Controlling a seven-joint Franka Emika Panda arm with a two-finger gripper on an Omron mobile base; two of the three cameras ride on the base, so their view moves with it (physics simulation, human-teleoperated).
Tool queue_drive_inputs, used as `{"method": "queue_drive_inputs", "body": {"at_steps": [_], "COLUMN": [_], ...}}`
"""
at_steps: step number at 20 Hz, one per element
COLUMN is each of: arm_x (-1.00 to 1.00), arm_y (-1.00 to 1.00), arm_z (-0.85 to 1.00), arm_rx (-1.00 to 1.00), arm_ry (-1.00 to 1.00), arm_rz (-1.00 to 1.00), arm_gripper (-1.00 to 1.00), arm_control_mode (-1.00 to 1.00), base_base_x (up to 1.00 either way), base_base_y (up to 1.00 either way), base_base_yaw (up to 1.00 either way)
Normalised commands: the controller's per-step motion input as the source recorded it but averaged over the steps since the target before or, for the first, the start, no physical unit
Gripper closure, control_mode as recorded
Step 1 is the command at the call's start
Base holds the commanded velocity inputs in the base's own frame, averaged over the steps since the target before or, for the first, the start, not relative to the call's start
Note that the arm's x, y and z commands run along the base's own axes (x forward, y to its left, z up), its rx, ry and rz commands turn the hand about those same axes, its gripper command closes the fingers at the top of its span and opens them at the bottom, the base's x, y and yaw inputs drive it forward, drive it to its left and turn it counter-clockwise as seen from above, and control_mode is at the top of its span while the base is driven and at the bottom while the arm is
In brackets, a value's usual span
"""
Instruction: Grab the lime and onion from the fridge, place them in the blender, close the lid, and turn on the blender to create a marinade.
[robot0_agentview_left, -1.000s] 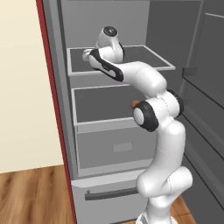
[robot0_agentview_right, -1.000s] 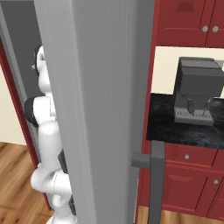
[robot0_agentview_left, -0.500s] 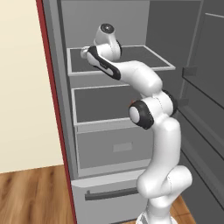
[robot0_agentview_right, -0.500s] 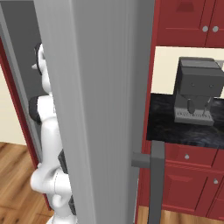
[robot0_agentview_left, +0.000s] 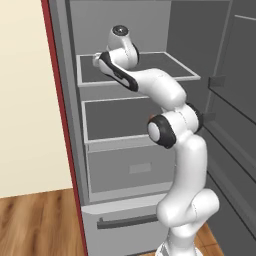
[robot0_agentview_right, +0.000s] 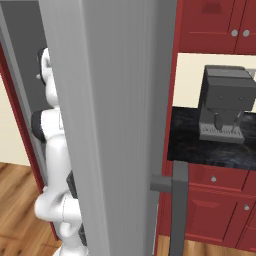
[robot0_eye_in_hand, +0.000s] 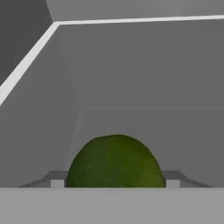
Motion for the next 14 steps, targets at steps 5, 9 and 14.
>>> {"method": "queue_drive_inputs", "body": {"at_steps": [5,9,14], "arm_x": [-0.52,-0.73,-0.78], "arm_y": [-0.19,-0.32,-0.61], "arm_z": [-0.3,-0.04,0.0], "arm_rx": [0.0,0.0,0.0], "arm_ry": [0.0,0.0,0.0], "arm_rz": [-0.18,-0.23,-0.24], "arm_gripper": [1.0,1.0,1.0], "arm_control_mode": [-1.0,-1.0,-1.0], "base_base_x": [0.0,0.0,0.0], "base_base_y": [0.0,0.0,0.0], "base_base_yaw": [0.0,0.0,0.0]}}
